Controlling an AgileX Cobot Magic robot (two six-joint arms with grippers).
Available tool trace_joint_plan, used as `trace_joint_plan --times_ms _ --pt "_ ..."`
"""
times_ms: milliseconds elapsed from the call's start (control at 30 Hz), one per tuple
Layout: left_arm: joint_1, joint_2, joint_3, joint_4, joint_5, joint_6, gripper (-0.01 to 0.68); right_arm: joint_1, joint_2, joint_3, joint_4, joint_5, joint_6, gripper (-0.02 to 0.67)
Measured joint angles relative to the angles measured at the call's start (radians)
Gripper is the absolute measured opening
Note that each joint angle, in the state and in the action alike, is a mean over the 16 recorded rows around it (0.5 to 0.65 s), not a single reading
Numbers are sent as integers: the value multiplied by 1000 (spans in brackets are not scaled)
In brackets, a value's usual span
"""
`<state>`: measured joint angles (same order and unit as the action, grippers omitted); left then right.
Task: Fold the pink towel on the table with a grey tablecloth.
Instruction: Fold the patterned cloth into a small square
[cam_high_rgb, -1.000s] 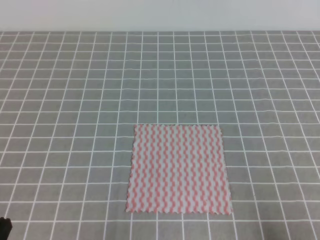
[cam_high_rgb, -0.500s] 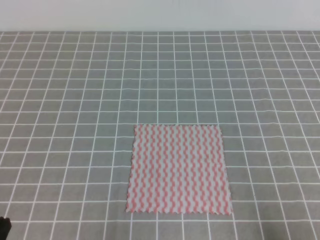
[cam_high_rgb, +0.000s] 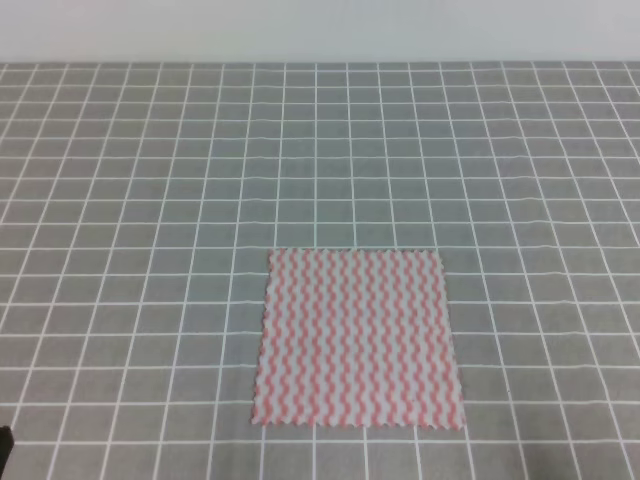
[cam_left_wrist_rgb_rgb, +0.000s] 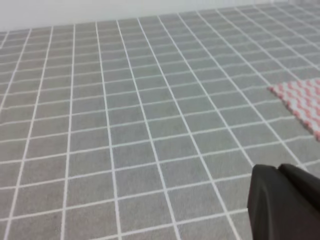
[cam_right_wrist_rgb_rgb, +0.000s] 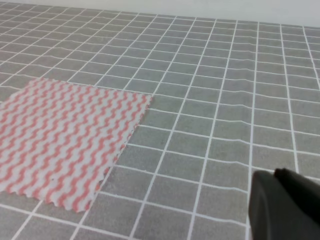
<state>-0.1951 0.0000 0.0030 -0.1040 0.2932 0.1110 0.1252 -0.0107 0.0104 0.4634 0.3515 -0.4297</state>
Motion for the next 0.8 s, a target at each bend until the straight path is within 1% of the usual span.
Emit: trace_joint_plan --times_ms 167,300,400,633,800 --pt "0 0 0 -71 -37 -5 -4 0 -1 1 1 -5 0 -16" --pt "0 -8 6 -208 -83 -11 -4 0 0 0 25 -23 0 -16" --pt "0 -8 3 -322 -112 -16 -3 0 4 -4 74 -40 0 -17" --pt "0 -8 3 -561 -162 -23 -3 -1 9 -9 277 -113 0 -17" --pt "0 -8 4 -620 -181 -21 -4 -1 11 -11 471 -164 0 -17"
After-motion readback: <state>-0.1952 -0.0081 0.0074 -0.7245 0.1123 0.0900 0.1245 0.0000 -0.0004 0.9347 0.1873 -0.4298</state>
